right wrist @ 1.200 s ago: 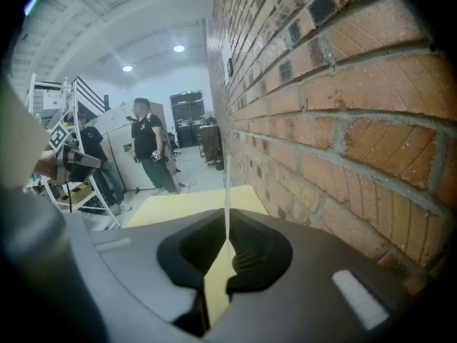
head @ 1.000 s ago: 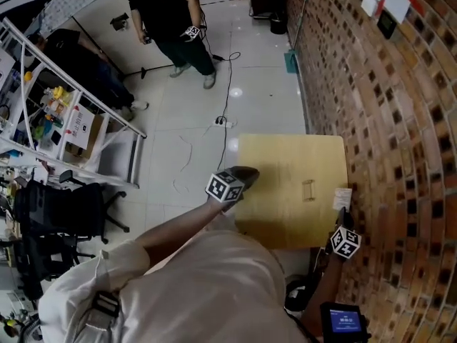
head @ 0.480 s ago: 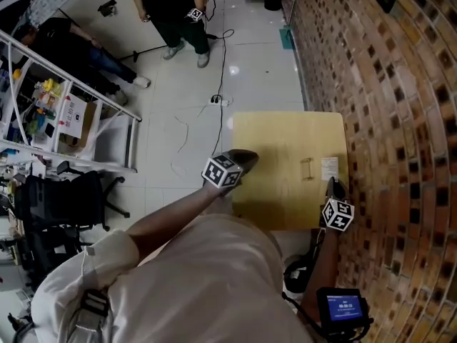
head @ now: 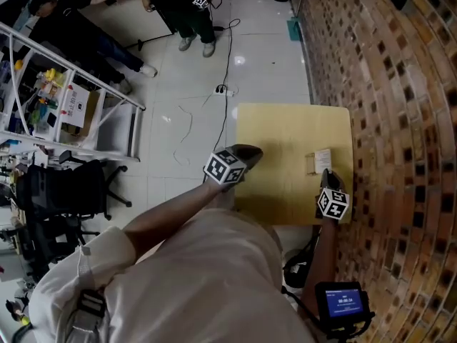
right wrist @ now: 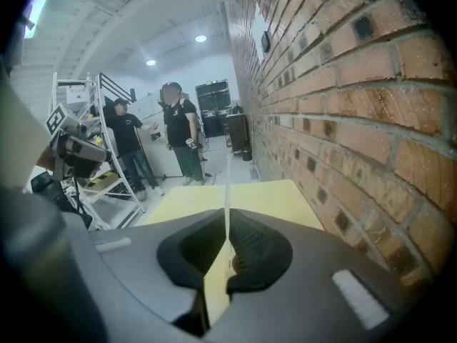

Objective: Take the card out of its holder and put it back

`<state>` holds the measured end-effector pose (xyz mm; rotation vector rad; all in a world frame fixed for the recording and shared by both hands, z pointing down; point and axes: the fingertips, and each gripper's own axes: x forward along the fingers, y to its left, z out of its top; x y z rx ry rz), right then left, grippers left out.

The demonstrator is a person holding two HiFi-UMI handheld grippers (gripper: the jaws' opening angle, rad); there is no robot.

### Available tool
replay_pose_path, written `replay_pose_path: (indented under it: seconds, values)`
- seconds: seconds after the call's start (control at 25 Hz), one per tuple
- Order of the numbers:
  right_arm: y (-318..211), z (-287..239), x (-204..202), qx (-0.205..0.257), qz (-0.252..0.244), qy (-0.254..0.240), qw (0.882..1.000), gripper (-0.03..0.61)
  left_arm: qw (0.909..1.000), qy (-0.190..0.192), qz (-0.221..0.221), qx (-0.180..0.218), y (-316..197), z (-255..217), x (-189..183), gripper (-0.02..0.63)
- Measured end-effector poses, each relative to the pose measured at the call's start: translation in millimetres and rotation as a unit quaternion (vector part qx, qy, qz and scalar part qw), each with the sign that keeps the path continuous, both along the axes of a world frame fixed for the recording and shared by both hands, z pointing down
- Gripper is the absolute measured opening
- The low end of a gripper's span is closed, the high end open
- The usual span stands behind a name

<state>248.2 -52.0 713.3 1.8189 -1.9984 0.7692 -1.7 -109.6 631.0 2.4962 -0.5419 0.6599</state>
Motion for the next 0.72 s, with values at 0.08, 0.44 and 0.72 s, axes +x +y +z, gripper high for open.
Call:
replay_pose_path:
  seconds: [0.08,0.44,0.72]
  values:
    - [-0.6,8.1,-3.2,-0.009,-0.002,-0.001,1.000,0.015,1.0000,-0.001,-0.001,0.000,0.8,-0.1,-3.3,0.049]
    - [0.7,34.9,-5.1,-0.035,0.002,-0.002,0.999,0.015,0.9999,-0.009,-0.006,-0.003,1.4,2.3,-15.9,0.049]
    - [0.3,44.3,-4.7,-0.043,0.004,0.000,0.999,0.015,1.0000,-0.007,-0.005,0.000,1.0,-1.5,-15.1,0.049]
